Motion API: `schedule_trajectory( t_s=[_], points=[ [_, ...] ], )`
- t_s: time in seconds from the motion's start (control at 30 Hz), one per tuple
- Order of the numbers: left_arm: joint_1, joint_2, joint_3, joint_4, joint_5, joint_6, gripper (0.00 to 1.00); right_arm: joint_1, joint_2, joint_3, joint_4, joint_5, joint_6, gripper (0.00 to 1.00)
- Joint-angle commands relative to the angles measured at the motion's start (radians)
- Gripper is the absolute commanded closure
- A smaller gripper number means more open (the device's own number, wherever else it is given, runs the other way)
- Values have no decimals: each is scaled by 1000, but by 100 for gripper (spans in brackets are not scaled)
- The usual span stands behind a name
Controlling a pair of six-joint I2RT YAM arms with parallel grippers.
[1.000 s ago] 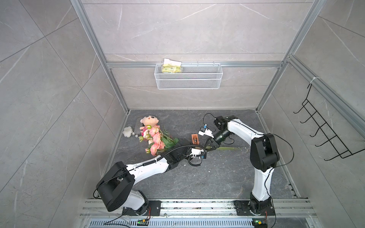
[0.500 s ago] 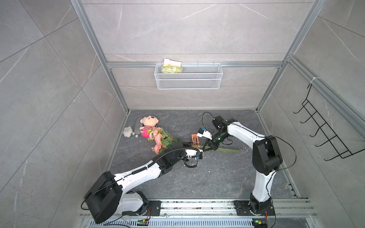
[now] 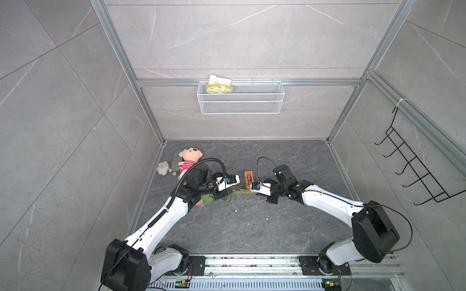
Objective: Wrap bouquets with tape
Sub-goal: Wrap the tape around the bouquet.
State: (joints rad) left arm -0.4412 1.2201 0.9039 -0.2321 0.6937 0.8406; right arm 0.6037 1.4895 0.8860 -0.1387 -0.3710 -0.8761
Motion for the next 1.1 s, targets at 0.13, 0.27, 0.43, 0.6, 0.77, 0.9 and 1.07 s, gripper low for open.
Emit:
schedule_trajectory(
  t_s=[0.13, 0.27, 0.43, 0.6, 0.77, 0.9, 1.07],
  points=[
    [-2, 229, 223, -432, 218, 139, 49, 98, -92, -152, 438, 259, -168, 100],
    [-1, 331, 281, -491, 195, 166, 49, 149, -103, -235, 594, 348, -250, 100],
    [-2, 419, 318, -511, 181, 189, 50, 175, -113, -300, 709, 420, -321, 100],
    [-10, 501, 388, -612, 197, 238, 50, 196, -112, -320, 751, 429, -359, 100],
    [-16, 568, 431, -688, 182, 269, 55, 224, -100, -339, 819, 459, -410, 100],
    [-19, 601, 471, -716, 144, 270, 86, 234, -108, -328, 773, 463, -407, 100],
    [-37, 527, 405, -553, 35, 179, 100, 226, -130, -165, 307, 463, -210, 72]
  ],
)
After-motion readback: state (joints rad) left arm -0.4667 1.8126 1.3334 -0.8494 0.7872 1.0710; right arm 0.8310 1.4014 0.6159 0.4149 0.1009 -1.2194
